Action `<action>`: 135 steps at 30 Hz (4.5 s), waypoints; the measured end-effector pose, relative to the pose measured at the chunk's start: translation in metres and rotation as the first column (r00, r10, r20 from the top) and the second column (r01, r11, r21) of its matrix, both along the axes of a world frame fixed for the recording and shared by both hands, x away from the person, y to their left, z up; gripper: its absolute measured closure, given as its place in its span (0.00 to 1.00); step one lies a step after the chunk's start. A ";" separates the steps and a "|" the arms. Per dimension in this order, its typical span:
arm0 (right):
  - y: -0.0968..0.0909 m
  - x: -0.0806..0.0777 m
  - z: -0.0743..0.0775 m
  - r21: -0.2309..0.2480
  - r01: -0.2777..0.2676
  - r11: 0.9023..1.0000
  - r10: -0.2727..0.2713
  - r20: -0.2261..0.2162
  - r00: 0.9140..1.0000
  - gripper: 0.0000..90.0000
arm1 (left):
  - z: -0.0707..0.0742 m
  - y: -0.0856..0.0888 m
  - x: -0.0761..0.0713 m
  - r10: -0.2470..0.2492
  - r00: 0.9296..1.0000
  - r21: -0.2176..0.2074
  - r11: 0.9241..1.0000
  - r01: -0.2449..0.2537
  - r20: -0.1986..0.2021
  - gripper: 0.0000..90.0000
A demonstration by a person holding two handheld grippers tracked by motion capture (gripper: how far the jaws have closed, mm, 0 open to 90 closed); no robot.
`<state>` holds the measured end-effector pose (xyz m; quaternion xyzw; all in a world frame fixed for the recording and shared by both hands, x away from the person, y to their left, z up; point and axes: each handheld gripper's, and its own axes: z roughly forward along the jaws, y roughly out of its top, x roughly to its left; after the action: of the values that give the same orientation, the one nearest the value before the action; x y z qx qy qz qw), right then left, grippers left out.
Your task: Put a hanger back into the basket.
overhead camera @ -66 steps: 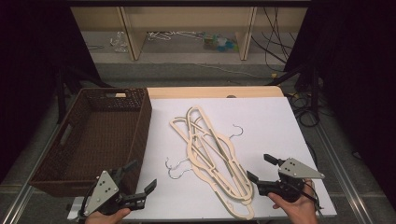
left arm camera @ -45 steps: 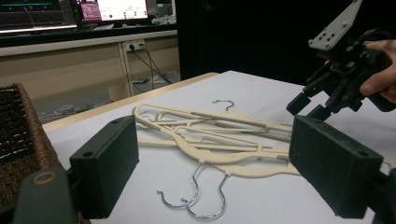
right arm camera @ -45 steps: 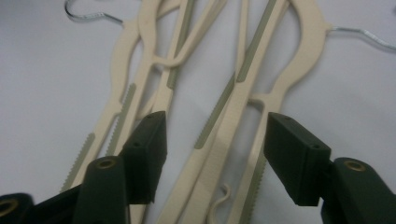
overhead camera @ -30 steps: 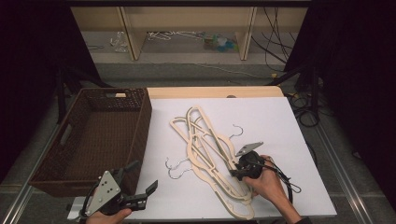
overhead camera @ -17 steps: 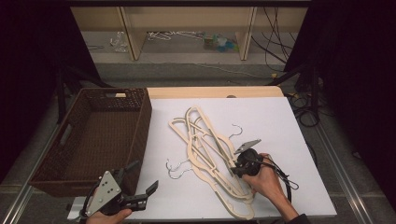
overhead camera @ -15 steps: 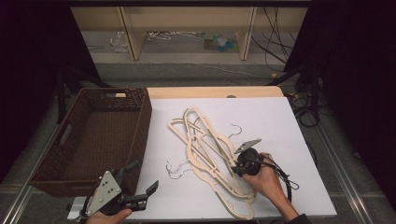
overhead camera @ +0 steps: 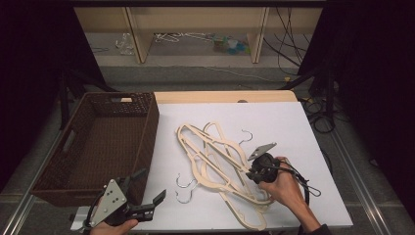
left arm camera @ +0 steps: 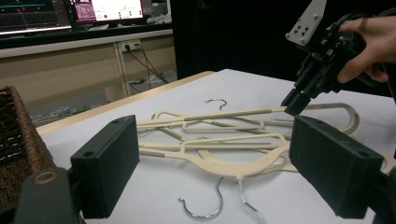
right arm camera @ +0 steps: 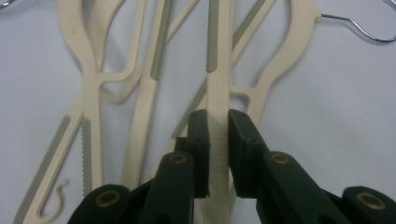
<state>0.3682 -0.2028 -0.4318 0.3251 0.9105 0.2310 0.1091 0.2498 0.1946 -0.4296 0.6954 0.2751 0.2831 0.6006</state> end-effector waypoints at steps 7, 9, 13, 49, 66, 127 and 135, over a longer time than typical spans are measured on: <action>-0.008 -0.005 0.011 -0.081 -0.076 0.994 0.076 -0.008 0.997 0.89 | -0.004 -0.013 -0.001 -0.039 0.999 0.063 0.997 0.041 -0.023 0.19; -0.009 -0.007 0.014 -0.090 -0.081 0.993 0.080 -0.013 0.997 0.89 | -0.007 -0.023 0.000 -0.060 0.998 0.091 0.994 0.063 -0.034 0.20; -0.009 -0.009 0.019 -0.123 -0.106 0.987 0.106 0.000 0.994 0.89 | -0.016 -0.040 0.006 -0.109 0.992 0.197 0.973 0.119 -0.064 0.21; -0.014 -0.010 0.035 -0.136 -0.174 0.975 0.168 -0.049 0.984 0.89 | -0.061 -0.120 0.062 -0.229 0.970 0.739 0.639 0.214 -0.083 0.36; -0.029 -0.003 0.023 -0.061 -0.249 0.967 0.242 -0.097 0.965 0.89 | -0.045 -0.131 0.053 -0.415 0.906 0.767 0.554 0.324 -0.083 0.37; -0.104 -0.010 0.096 0.293 0.016 0.956 -0.073 0.187 0.980 0.47 | 0.066 -0.093 0.051 -0.415 0.887 0.354 0.814 0.461 -0.202 0.95; -0.122 -0.001 0.084 0.308 0.126 0.943 -0.188 0.179 0.966 0.43 | 0.077 -0.079 0.047 -0.391 0.882 0.277 0.845 0.457 -0.261 0.96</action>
<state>0.3669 -0.3247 -0.3476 0.3840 0.8208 0.3866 0.1714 0.2972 0.1154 -0.3524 0.8538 0.1198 0.1155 0.4934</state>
